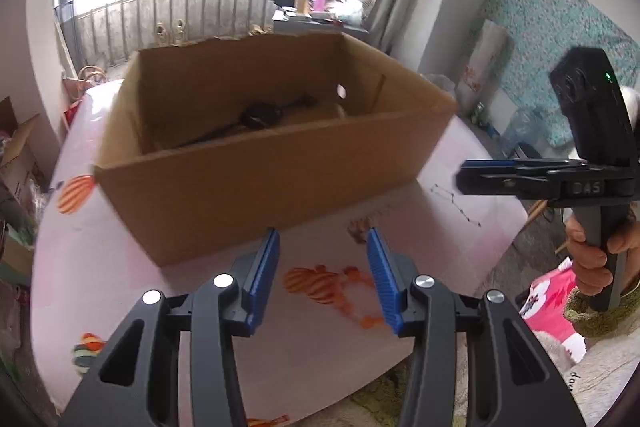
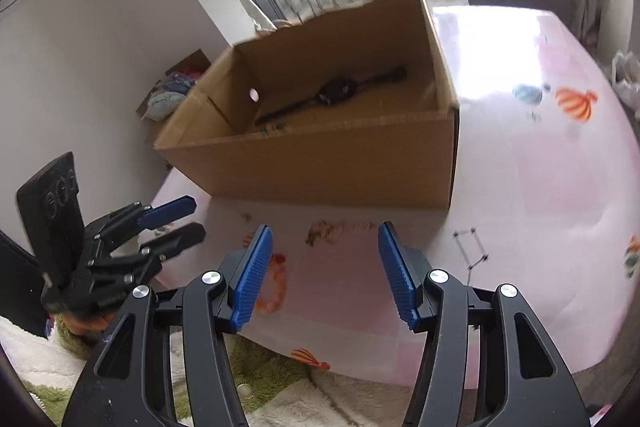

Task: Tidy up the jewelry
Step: 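Withdraw both tools from the box back to the table, then move the left gripper toward the gold charms beside the orange bracelet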

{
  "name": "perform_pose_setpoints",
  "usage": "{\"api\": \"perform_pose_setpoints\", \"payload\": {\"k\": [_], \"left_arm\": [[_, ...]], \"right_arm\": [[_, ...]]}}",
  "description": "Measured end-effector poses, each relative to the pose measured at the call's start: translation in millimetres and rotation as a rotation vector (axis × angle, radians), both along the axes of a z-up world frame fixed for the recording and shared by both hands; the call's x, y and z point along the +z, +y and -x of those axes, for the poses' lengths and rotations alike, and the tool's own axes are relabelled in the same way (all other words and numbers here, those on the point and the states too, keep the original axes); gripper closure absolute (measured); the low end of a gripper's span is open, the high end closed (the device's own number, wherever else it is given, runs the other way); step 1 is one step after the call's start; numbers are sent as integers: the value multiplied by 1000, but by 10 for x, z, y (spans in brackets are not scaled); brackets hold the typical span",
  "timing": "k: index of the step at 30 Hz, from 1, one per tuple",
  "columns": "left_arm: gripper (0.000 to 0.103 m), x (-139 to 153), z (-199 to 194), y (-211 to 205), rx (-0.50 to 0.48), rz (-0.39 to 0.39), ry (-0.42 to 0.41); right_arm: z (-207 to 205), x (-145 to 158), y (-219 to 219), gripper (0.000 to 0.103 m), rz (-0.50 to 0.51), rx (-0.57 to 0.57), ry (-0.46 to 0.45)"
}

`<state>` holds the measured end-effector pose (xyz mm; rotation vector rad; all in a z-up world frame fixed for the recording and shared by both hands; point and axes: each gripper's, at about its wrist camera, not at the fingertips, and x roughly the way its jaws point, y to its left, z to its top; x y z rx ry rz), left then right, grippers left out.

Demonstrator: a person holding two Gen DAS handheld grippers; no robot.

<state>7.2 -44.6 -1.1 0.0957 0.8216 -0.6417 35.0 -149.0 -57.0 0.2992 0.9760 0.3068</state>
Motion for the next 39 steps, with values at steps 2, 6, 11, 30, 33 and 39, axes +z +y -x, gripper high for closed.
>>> {"api": "perform_pose_setpoints", "payload": {"k": [2, 6, 11, 30, 33, 39], "left_arm": [[59, -96, 5, -130, -40, -7, 9], [61, -181, 13, -351, -104, -62, -27], [73, -297, -33, -539, -150, -123, -43], [88, -495, -291, -736, -272, -241, 21], [89, -510, -308, -758, -273, -246, 26], [89, -563, -350, -866, -286, -246, 25]], "right_arm": [[-14, -152, 35, 52, -25, -2, 26], [-82, -362, 55, 64, -41, -16, 61], [-104, -462, 45, 68, -22, -11, 47], [-71, -615, -188, 68, -59, 57, 30], [-77, -628, -195, 68, -66, 55, 33], [-61, -636, -206, 68, -71, 53, 30]]}}
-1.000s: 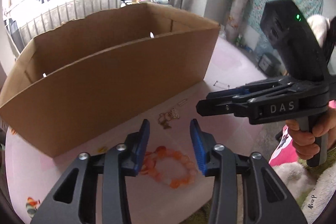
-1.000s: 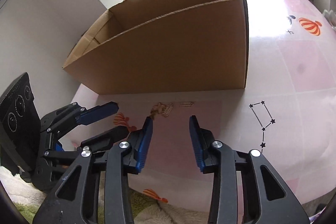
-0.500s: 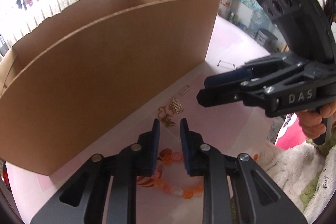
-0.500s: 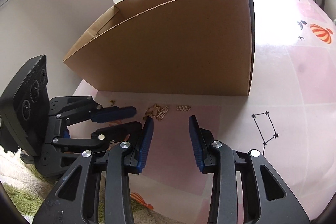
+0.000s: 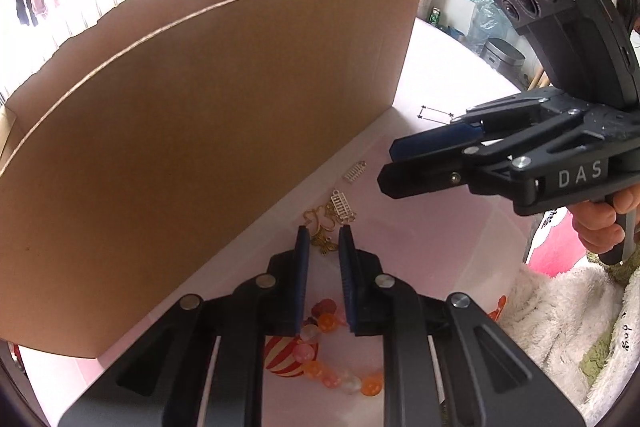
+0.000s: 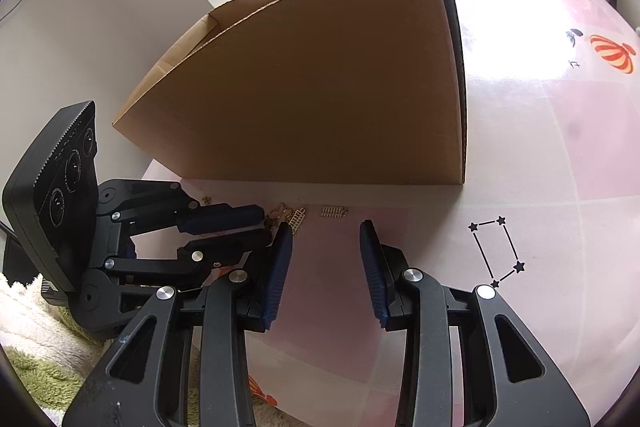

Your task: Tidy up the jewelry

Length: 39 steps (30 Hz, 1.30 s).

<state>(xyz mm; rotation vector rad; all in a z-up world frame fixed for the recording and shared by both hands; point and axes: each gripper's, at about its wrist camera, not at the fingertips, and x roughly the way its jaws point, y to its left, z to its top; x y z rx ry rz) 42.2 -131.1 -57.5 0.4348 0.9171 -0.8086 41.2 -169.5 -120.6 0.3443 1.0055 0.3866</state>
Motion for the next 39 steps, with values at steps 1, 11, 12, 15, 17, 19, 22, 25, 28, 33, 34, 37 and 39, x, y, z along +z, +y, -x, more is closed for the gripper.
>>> {"api": "perform_pose_setpoints", "payload": {"k": [1, 11, 12, 15, 17, 19, 22, 25, 28, 33, 34, 37, 39], "left_arm": [[89, -7, 3, -3, -2, 2, -1], [96, -41, 7, 47, 10, 2, -4], [96, -50, 17, 53, 10, 3, -3], [96, -63, 56, 68, 19, 2, 1], [96, -58, 76, 86, 32, -1, 8], [96, -46, 78, 139, 48, -9, 10], [96, -43, 89, 204, 79, -12, 18], [96, -38, 87, 263, 109, -4, 23], [96, -46, 93, 302, 126, 9, 24], [95, -37, 92, 372, 128, 17, 20], [95, -38, 94, 377, 128, 17, 19], [95, -42, 88, 413, 128, 22, 18], [95, -39, 85, 415, 130, 23, 16]], "right_arm": [[38, 0, -23, 68, -2, 0, -1], [71, 1, -65, 68, -4, -11, 1], [81, 4, -71, 68, -4, -11, -1], [114, 22, -82, 68, -7, -14, -6], [140, 47, -72, 68, -8, -7, -14], [165, 76, -44, 68, -10, 6, -29], [196, 117, 54, 71, -19, 55, -50], [180, 119, 137, 77, -13, 117, -51], [98, 136, 177, 82, 19, 157, -44], [0, 146, 277, 84, 66, 204, -46], [-10, 145, 286, 84, 66, 216, -43], [-33, 92, 332, 84, 93, 235, -17], [-63, 42, 347, 85, 108, 229, 5]]}}
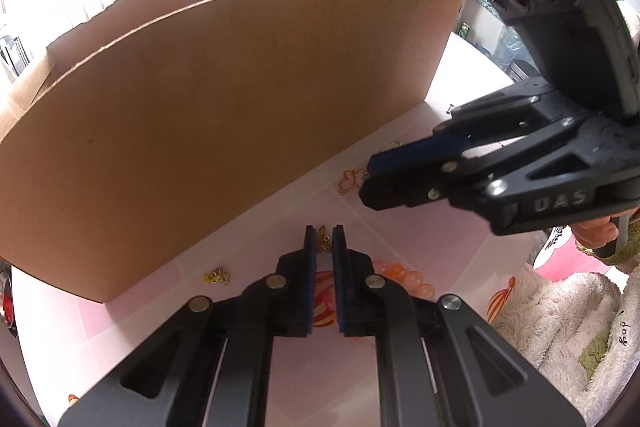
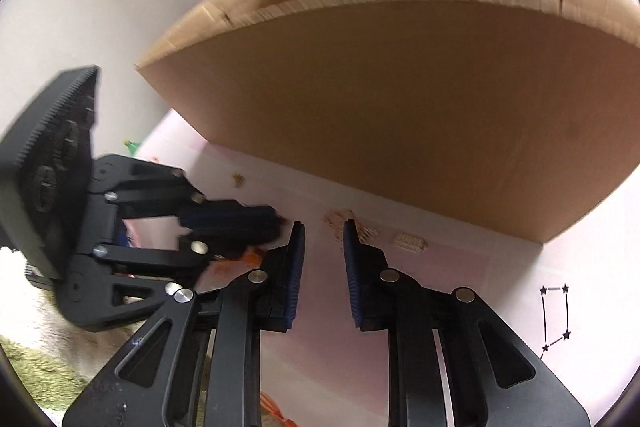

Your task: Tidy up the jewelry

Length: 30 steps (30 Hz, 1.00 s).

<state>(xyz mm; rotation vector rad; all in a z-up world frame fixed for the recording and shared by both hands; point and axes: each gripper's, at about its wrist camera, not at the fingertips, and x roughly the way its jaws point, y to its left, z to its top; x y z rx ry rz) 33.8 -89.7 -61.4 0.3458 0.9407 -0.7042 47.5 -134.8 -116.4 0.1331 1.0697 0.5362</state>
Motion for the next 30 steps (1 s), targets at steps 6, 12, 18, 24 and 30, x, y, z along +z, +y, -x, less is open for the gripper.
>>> {"api": "perform_pose_setpoints", "payload": {"k": [6, 12, 18, 24, 30], "left_arm": [[95, 15, -7, 33, 0, 1, -7], [95, 24, -4, 69, -1, 3, -11], [95, 26, 0, 77, 3, 8, -9], [95, 22, -13, 77, 2, 11, -7], [95, 20, -13, 72, 1, 11, -6]], "right_arm": [[69, 26, -120, 85, 14, -55, 28], [180, 80, -244, 85, 53, -106, 43], [191, 157, -162, 84, 61, -85, -10], [114, 202, 85, 73, 151, -7, -109], [15, 151, 300, 73, 216, 85, -146]]}}
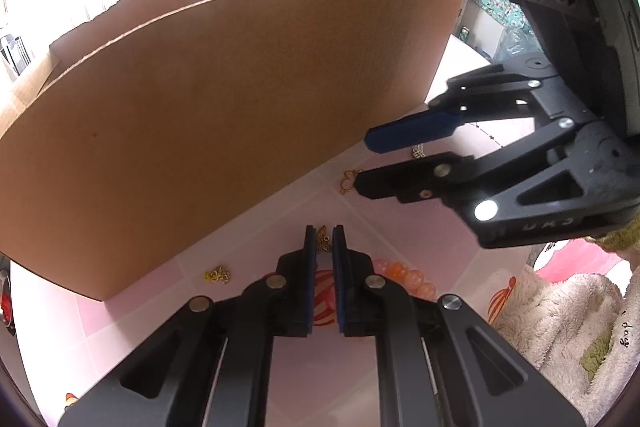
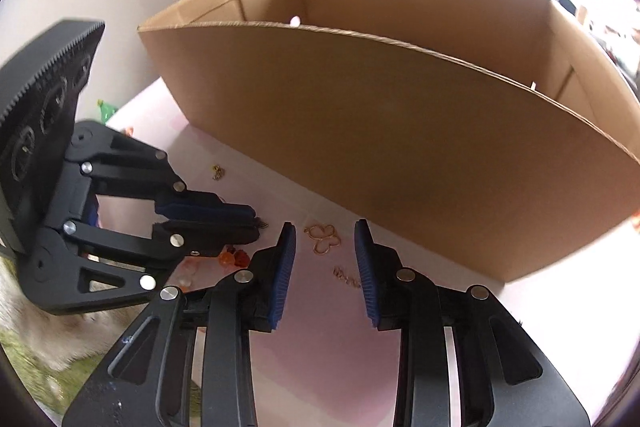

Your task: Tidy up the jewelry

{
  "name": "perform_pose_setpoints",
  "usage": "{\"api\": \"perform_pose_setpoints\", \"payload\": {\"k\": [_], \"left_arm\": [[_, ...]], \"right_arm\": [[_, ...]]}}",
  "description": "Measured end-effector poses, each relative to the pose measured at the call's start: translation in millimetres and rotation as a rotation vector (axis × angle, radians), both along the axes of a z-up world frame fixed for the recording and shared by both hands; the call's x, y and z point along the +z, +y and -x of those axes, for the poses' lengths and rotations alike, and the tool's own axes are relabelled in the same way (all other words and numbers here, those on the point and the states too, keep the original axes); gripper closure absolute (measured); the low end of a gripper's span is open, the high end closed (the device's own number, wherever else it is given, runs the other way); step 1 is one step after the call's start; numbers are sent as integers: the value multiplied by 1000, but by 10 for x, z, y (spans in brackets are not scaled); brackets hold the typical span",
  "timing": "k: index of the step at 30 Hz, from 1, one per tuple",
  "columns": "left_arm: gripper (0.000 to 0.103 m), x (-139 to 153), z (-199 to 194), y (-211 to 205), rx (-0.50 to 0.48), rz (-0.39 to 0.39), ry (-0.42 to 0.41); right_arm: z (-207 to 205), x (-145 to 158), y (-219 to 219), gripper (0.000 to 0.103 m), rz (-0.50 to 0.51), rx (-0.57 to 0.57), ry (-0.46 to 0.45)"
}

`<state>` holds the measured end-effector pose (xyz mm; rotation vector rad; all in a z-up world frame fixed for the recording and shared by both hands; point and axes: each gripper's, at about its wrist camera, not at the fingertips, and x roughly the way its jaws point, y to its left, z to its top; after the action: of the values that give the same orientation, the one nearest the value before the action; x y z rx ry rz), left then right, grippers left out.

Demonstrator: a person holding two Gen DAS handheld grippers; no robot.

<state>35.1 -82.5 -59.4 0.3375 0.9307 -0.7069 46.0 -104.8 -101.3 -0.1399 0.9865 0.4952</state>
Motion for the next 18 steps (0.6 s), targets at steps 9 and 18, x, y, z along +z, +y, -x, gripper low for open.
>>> {"api": "perform_pose_setpoints", "payload": {"k": [9, 18], "left_arm": [[95, -2, 4, -4, -1, 0, 0], [95, -1, 3, -7, 0, -2, -2]], "right_arm": [[-21, -69, 108, 82, 75, 78, -6], [-9, -95, 81, 93, 47, 58, 4]]}}
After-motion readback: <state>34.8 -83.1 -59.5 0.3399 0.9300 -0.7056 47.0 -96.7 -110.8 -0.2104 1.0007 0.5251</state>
